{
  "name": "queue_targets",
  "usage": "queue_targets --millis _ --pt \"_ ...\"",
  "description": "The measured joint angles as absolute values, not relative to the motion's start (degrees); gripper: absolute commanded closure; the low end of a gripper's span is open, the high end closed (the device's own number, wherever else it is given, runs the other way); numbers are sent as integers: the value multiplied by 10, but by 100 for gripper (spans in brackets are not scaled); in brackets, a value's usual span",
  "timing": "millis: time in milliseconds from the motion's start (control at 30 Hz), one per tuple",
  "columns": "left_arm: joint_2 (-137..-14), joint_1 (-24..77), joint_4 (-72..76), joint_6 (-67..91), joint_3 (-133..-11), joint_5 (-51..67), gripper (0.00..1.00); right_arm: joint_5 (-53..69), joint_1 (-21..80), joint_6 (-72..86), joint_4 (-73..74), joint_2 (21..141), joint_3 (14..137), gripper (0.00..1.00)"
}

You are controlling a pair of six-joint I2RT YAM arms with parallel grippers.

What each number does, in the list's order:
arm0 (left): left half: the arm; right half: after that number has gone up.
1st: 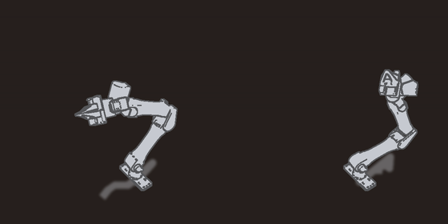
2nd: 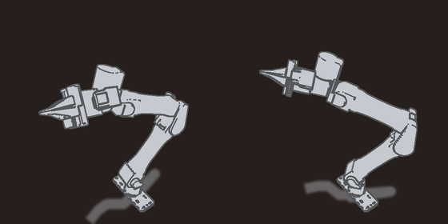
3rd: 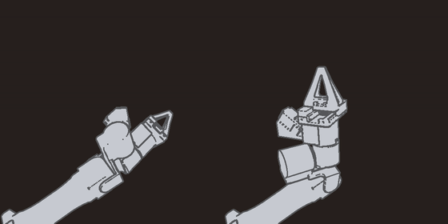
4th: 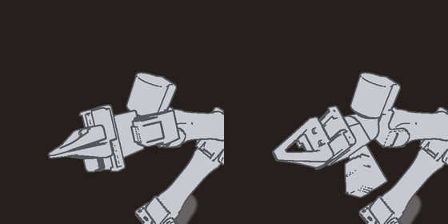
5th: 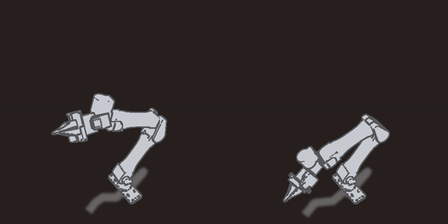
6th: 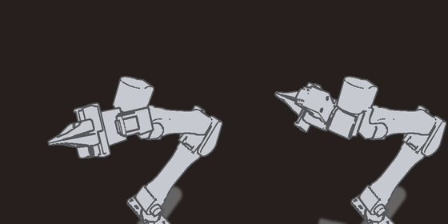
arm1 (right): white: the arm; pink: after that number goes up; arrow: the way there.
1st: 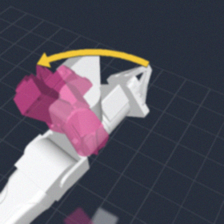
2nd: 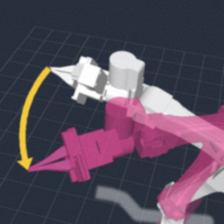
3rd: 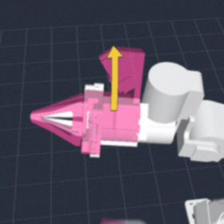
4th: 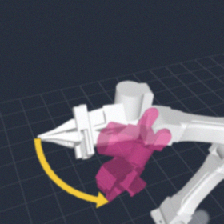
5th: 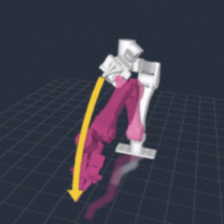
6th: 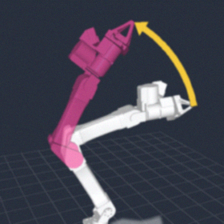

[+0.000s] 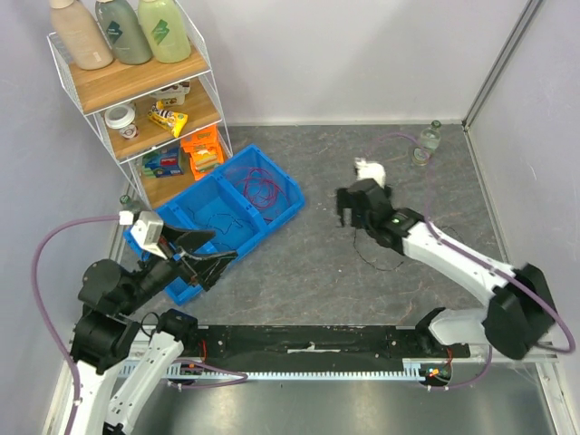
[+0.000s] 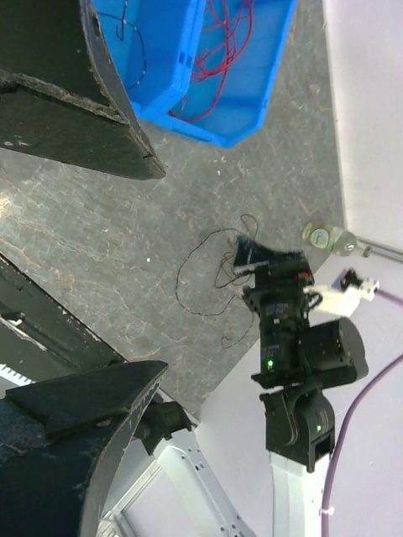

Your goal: Untangle the cables

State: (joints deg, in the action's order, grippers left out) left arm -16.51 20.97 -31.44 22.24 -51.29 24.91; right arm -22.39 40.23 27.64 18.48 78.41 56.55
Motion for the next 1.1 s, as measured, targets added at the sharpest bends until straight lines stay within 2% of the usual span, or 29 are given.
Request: queue_targets --millis 67,133,267,367,433,500,600,733,833,1000,1100 --pt "-173 210 -294 228 -492 260 7 -263 363 306 216 734 516 2" --pt "-177 210 -274 238 -467 272 7 -281 309 338 248 678 465 7" --pt "-191 210 -246 260 -436 291 7 -282 198 388 294 574 390 12" --pt "-206 210 -225 269 -436 303 8 -283 155 415 310 542 365 16" --pt "-212 210 -214 273 -437 308 8 -274 128 428 310 547 352 24" --pt "-212 210 -207 279 -437 311 8 -253 110 434 296 564 333 36" --pt "-203 210 -204 288 -437 319 7 -204 106 433 255 591 298 48" --pt "-182 210 -210 291 -437 322 6 -128 107 429 200 634 270 82" --pt "-175 210 -209 293 -437 324 7 -73 120 429 172 648 268 98" --pt "-194 210 -163 317 -407 362 5 36 199 448 149 638 291 100" --pt "-234 210 -121 340 -371 395 5 98 293 476 109 623 329 100"
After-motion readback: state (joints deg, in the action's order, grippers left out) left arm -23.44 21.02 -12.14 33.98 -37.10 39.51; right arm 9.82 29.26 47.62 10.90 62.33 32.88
